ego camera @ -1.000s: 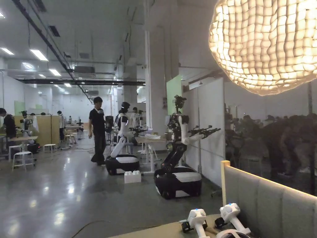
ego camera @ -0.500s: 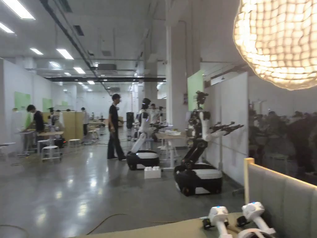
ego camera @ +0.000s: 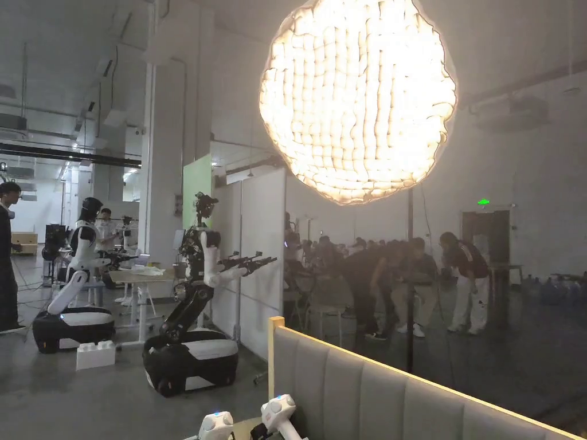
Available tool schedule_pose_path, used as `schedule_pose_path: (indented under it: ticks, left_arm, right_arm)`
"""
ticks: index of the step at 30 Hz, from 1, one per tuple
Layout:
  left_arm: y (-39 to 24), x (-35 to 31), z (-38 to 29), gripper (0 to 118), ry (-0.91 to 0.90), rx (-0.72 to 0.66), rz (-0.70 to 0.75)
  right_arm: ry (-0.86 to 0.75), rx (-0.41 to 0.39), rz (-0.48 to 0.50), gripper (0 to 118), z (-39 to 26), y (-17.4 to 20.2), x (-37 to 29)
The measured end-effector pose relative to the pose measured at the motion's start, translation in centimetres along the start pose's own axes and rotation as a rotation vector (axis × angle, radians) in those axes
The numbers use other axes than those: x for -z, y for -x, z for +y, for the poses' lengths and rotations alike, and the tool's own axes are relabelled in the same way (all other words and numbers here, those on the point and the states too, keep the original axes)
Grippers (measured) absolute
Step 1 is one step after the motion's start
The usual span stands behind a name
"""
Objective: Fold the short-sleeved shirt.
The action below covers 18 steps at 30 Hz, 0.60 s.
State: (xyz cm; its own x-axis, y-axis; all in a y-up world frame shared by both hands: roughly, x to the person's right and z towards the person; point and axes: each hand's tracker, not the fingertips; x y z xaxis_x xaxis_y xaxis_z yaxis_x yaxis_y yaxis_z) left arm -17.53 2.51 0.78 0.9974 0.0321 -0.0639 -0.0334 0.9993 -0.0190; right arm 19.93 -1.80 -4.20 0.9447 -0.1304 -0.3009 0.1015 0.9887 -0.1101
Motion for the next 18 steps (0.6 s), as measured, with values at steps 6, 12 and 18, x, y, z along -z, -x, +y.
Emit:
schedule_pose_path:
  ticks: [6, 12, 18]
  left_arm:
    - [0.1, 0.1, -0.7, 113, 0.027, 0.036, -0.005]
    - [-0.3, -0.1, -0.3, 113, 0.006, 0.036, -0.016]
    - [-0.6, -0.2, 0.1, 113, 0.013, 0.02, -0.013]
  right_arm:
    - [0.007, -0.042, -0.017, 118, 0.0, 0.6, 0.3]
    - [0.015, -0.029, -0.018, 118, 0.3, 0.7, 0.3]
    - [0.031, 0.107, -0.001, 118, 1.5, 0.1, 0.6]
